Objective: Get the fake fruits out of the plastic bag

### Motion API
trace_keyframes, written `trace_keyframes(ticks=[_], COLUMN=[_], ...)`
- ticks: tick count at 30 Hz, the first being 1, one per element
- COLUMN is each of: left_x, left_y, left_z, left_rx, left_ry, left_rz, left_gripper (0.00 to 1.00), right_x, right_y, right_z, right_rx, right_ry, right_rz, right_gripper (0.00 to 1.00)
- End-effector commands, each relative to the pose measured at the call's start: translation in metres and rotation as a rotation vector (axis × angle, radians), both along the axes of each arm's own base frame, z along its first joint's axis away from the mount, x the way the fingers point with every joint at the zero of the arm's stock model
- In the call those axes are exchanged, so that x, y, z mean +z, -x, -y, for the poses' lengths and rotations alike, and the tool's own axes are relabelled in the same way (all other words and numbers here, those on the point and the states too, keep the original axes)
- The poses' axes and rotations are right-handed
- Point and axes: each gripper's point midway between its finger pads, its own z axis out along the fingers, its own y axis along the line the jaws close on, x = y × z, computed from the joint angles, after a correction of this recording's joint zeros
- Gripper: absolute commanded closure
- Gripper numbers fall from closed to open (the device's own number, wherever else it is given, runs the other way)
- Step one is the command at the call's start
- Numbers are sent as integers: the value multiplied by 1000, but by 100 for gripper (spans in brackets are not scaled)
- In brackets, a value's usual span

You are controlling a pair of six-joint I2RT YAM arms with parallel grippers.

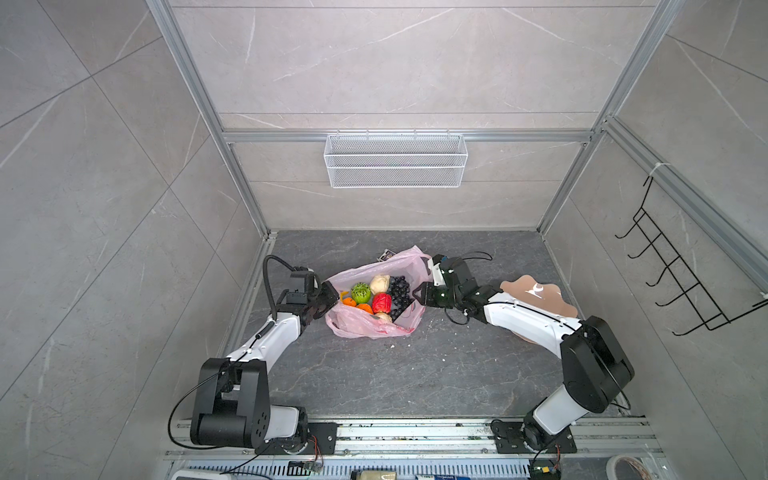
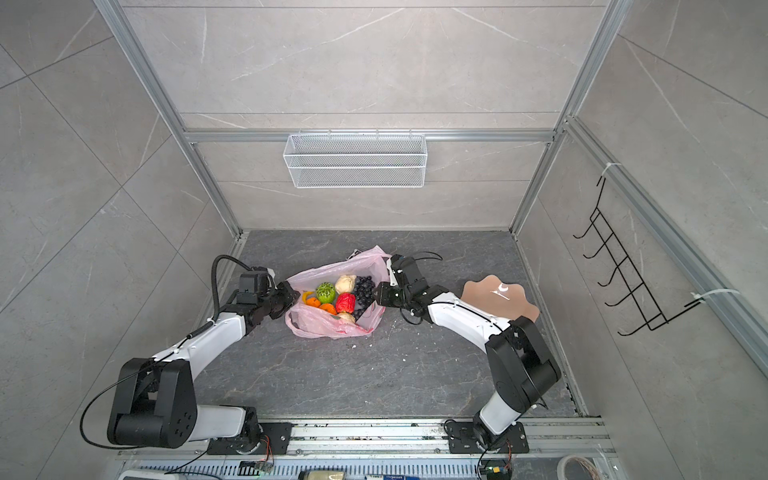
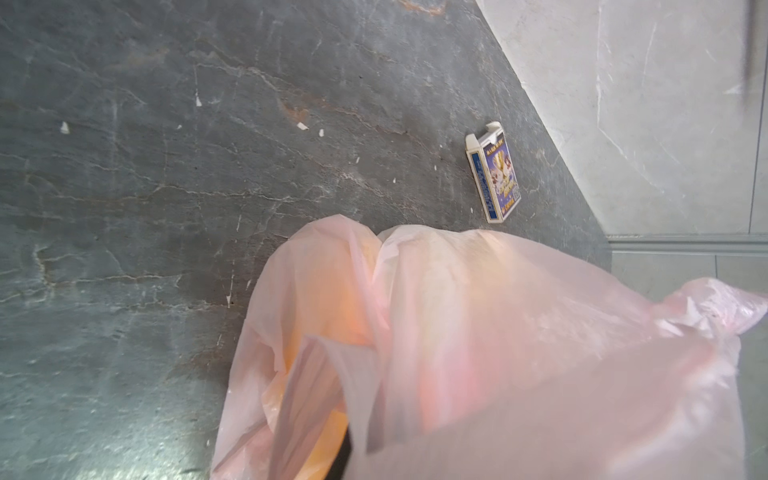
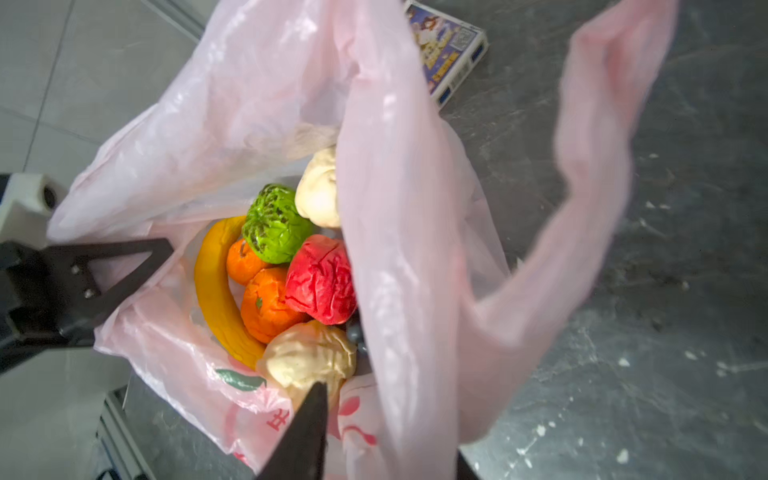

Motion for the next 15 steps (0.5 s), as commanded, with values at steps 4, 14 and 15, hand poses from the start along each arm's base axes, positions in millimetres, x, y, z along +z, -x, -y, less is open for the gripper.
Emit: trace_keyframes(ticks=[4, 14, 15], left_x=[2, -1, -2], left_y=[8, 5, 5], left_z=[-13, -10, -10], left_rx=[0, -18, -21], left_ry=[-121, -143, -146], left_rz=[-15, -40, -45], left_gripper=[100, 100, 100], right_x=[24, 43, 40], right_y=[2, -39, -45], right_z=[56, 21, 13], right_rx=[-27, 152, 181], right_ry=[454, 656, 654], right_rz=[96, 222, 224], right_gripper=[27, 17, 17])
